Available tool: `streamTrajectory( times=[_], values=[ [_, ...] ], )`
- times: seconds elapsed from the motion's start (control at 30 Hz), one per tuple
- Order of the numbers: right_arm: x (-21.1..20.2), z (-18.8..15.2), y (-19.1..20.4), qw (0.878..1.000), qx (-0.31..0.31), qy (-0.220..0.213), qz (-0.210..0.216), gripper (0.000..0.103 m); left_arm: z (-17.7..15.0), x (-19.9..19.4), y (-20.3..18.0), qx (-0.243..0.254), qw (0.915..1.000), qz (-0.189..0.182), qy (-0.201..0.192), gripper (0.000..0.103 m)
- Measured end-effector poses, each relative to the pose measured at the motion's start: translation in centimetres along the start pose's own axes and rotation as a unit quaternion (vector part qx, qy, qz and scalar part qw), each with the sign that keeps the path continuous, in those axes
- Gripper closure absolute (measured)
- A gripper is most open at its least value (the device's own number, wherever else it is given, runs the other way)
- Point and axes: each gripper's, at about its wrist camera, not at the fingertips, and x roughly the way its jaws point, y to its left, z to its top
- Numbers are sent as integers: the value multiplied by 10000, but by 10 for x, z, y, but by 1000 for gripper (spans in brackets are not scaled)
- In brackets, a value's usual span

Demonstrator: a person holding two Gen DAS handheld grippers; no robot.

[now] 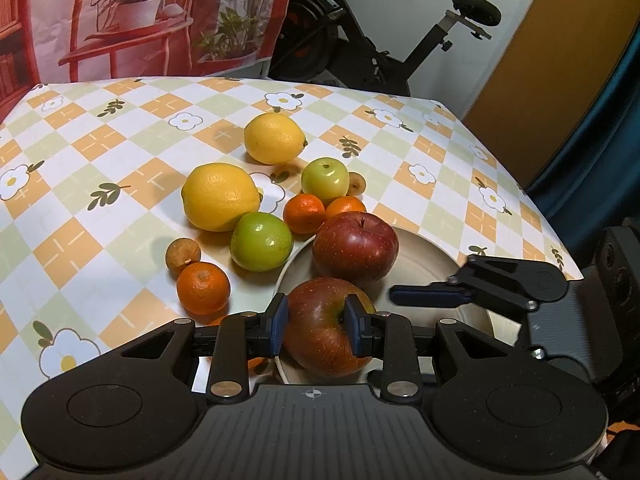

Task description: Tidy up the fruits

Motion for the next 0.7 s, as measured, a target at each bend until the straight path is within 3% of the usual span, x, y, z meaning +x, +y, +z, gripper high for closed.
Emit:
streamTrajectory(
  times=[0.33,0.53,0.7],
  values=[
    [-32,3,-24,9988,276,-334,-225,45,5,-5,0,-107,9999,33,-125,69],
    [-39,6,-36,9968,383,-577,-393,45,10,-17,-4,-156,9981,213,-555,68],
    [-44,3,-46,9924,479,-884,-716,45,7,-30,-9,-361,9912,521,-1160,68]
  ],
)
